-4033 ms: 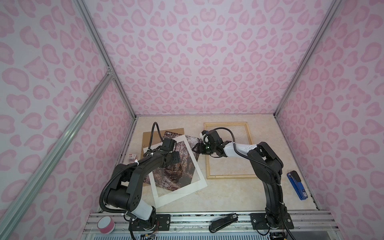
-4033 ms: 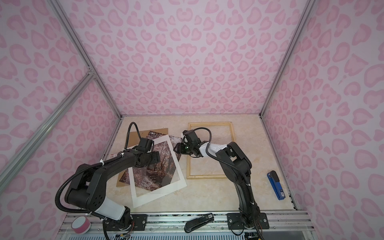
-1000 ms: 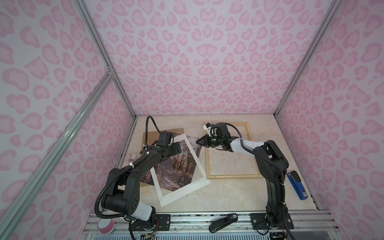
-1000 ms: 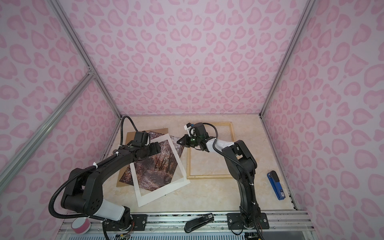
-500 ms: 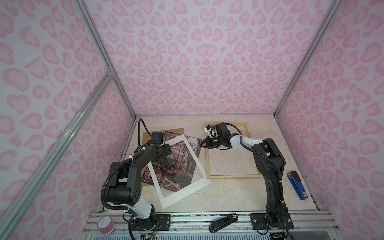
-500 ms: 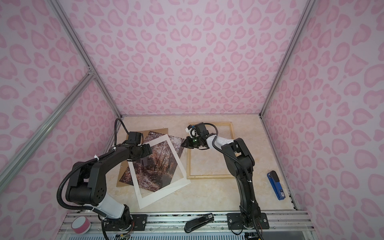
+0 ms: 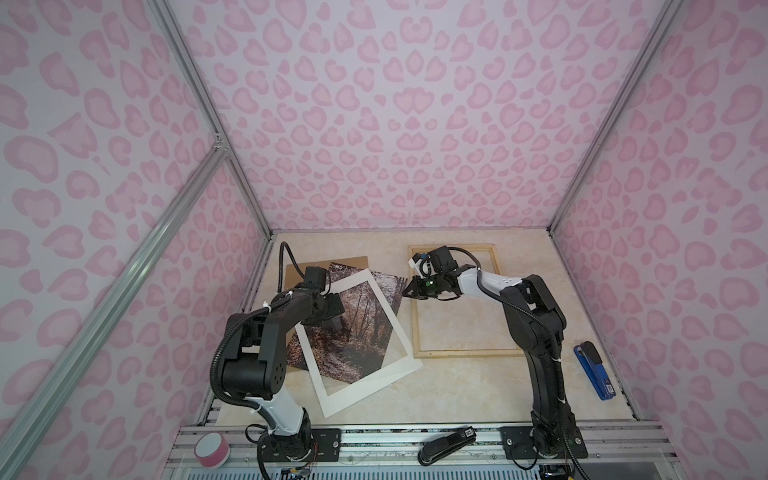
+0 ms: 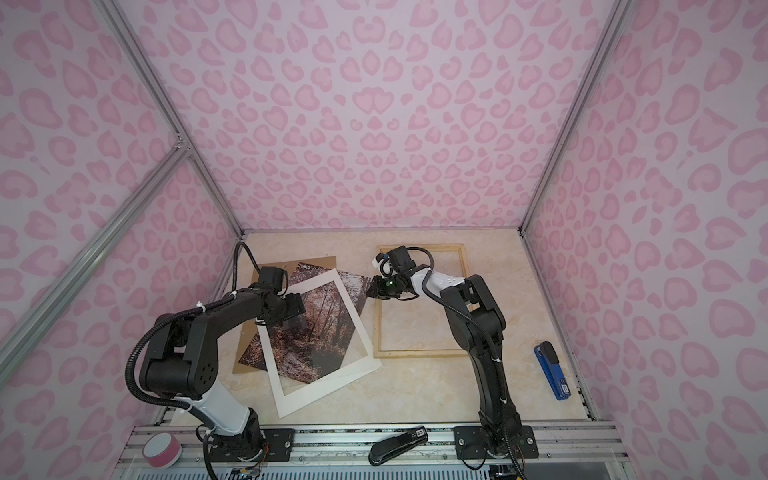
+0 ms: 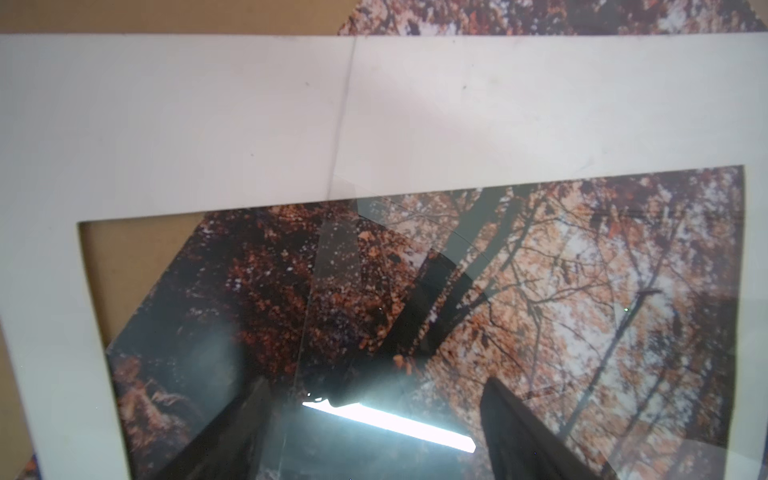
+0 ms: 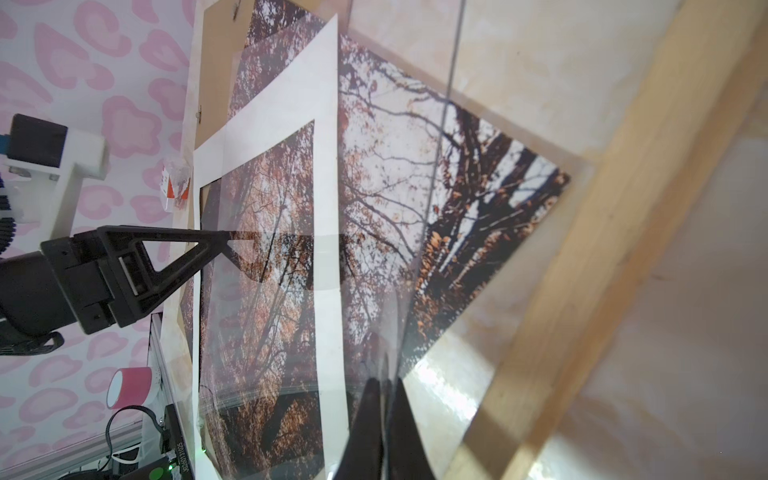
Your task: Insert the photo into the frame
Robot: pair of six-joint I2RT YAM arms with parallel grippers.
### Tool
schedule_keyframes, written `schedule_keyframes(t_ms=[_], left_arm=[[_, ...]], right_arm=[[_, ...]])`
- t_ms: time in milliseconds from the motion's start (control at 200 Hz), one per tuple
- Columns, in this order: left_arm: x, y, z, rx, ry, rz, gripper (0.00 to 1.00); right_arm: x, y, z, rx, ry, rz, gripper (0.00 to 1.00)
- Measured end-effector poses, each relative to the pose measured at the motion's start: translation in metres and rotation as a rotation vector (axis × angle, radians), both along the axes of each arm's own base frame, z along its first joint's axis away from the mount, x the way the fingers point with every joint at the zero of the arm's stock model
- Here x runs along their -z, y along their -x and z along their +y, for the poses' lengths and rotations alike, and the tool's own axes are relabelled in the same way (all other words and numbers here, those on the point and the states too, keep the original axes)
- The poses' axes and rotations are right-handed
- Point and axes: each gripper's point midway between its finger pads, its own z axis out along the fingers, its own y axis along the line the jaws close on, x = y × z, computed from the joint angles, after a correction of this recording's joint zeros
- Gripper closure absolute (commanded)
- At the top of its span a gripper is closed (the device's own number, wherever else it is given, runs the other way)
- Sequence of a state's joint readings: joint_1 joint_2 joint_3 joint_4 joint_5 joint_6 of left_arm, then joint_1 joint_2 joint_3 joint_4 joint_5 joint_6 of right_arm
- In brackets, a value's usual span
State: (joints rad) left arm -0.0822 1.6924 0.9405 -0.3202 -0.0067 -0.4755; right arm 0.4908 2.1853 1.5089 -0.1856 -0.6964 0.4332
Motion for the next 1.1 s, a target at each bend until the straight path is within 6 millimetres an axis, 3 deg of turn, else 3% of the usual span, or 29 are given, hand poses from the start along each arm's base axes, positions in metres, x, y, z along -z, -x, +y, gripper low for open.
schedule_keyframes(t_ms=[390,550,695,860,1099], left_arm=[[-0.005,-0.005,-0.014,0.057,0.071,-0.05,0.19],[-0.019,-0.006,-0.018,0.072,0.092,-0.084,0.19],[-0.041,-0.007,-0.035,0.118,0.176,-0.134,0.19],[-0.058,-0.008,-0.042,0.136,0.22,-0.178,0.19],[-0.059,-0.006,-0.039,0.113,0.212,-0.179,0.19]], right_arm=[[0.002,0.0,-0.001,0.001,0.002,0.001,1.0],[0.004,-0.001,-0.003,0.01,0.011,0.002,1.0],[0.001,-0.001,0.001,0.001,-0.016,-0.003,1.0],[0.003,0.002,-0.012,0.02,-0.06,0.034,1.0],[-0.014,-0.009,-0.036,0.059,-0.075,0.003,1.0]])
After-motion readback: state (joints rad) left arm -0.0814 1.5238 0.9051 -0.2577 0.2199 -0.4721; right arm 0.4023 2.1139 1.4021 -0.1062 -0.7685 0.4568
